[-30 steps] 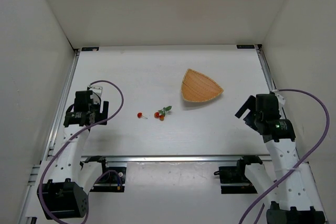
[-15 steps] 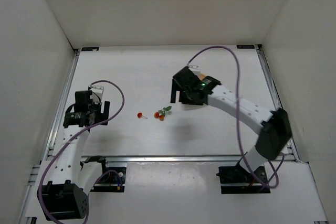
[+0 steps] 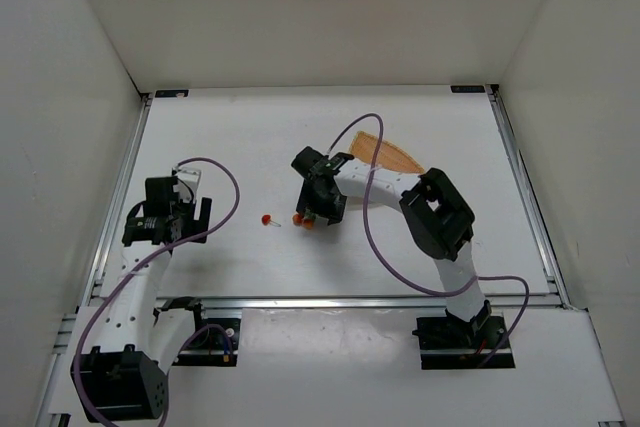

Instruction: Place and organize the fake fruits in the fruit bowl

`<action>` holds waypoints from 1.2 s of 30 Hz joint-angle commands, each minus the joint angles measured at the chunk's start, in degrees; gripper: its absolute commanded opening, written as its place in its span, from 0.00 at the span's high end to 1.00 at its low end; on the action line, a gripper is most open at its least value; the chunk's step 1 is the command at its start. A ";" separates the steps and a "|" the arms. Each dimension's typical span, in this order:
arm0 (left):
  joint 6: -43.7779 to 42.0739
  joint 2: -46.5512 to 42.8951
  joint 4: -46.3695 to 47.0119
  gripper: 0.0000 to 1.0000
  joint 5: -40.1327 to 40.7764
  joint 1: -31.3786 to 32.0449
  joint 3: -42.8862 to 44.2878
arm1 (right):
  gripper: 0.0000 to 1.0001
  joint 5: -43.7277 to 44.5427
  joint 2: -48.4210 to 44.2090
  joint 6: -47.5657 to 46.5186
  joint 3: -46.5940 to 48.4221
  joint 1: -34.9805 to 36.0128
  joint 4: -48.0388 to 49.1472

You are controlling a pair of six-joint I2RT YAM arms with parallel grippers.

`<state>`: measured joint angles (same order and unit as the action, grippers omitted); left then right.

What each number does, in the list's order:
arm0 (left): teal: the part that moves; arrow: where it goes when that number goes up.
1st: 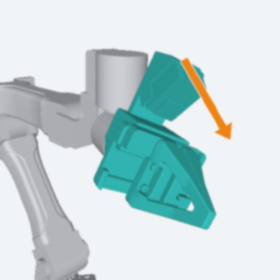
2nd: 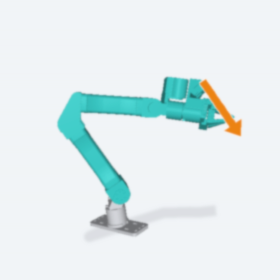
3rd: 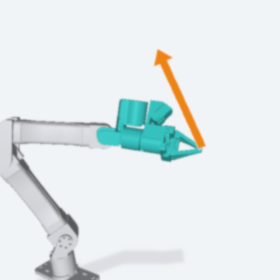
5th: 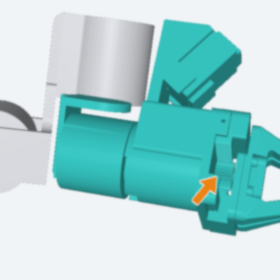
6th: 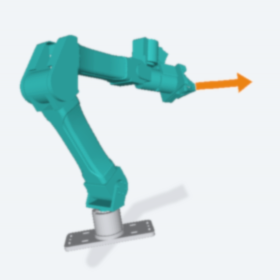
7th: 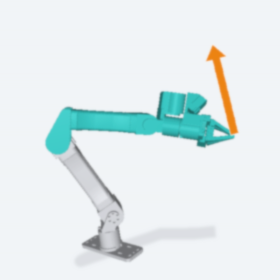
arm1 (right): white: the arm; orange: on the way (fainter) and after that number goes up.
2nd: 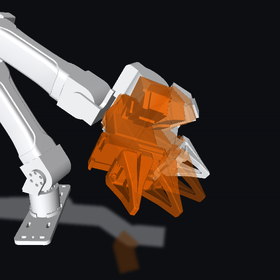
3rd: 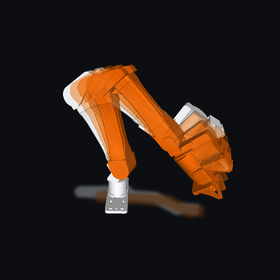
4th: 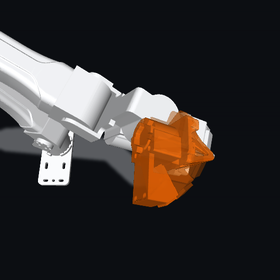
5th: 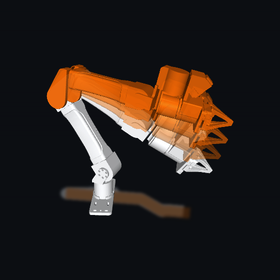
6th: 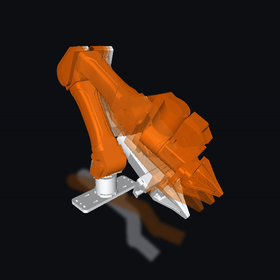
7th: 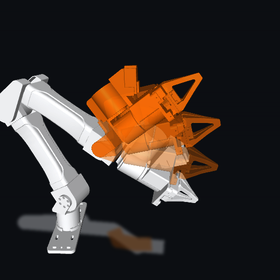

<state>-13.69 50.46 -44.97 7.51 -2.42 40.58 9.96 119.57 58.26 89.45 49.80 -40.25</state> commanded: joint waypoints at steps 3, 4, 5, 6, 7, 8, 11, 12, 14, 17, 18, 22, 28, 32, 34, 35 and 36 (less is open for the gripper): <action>-1.95 0.16 1.55 0.00 -4.17 1.71 -0.15 | 0.40 -0.38 3.30 3.53 3.71 0.30 0.70; -2.82 0.78 1.55 0.00 -4.69 2.67 0.37 | 0.52 -0.38 3.82 3.53 3.71 0.30 0.70; -4.05 0.78 1.55 0.00 -4.70 4.07 1.08 | 0.59 -0.38 3.83 3.53 3.71 0.30 0.70; -4.84 1.74 2.07 0.00 -4.09 4.78 1.08 | 0.67 -0.38 3.83 3.53 3.71 0.82 0.18; -5.63 2.27 2.08 0.00 -4.08 5.66 2.04 | 0.80 -0.38 3.83 3.01 3.71 0.82 0.17; -6.69 3.50 2.08 0.00 -2.69 7.58 2.57 | 0.85 0.15 3.22 2.30 3.02 0.82 0.17; -10.38 6.22 2.60 0.00 -0.31 12.76 4.24 | 0.99 0.68 1.73 -1.02 1.79 1.35 0.17; -12.22 6.93 2.61 0.00 0.31 14.35 4.94 | 1.00 0.68 0.76 -2.43 1.78 1.96 0.17; -13.81 9.29 2.61 0.00 1.71 17.69 5.82 | 1.00 1.38 -0.64 -5.33 1.00 3.28 0.17; -16.10 11.76 2.61 0.00 3.57 24.46 7.49 | 1.00 3.40 -5.56 -9.74 -1.20 4.95 0.17; -16.10 13.16 2.61 0.00 4.09 27.70 7.50 | 1.00 3.40 -9.32 -9.74 -3.12 5.65 0.17; -18.30 16.68 3.66 0.00 4.09 34.57 9.51 | 1.00 6.21 -19.97 -8.60 -8.74 3.64 -0.35; -18.30 24.68 6.73 0.00 1.81 41.60 12.76 | 1.00 8.24 -27.99 -6.58 -13.86 -8.98 -0.88; -18.30 31.18 8.41 0.00 1.81 42.84 14.35 | 1.00 6.48 -25.90 -8.24 -11.41 -16.46 -0.36; -18.30 35.12 8.94 0.00 1.81 43.37 15.84 | 1.00 2.99 -21.17 -10.00 -6.78 -20.77 0.26; -18.30 36.54 8.94 0.00 1.29 43.37 16.37 | 1.00 1.57 -19.30 -11.40 -4.92 -22.02 0.26; -18.30 37.95 9.46 0.02 1.28 43.37 17.25 | 0.96 0.17 -17.46 -11.41 -3.07 -23.16 -0.35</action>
<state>-31.57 86.41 -37.41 9.91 40.71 55.05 13.91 97.84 49.50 81.19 29.41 -40.75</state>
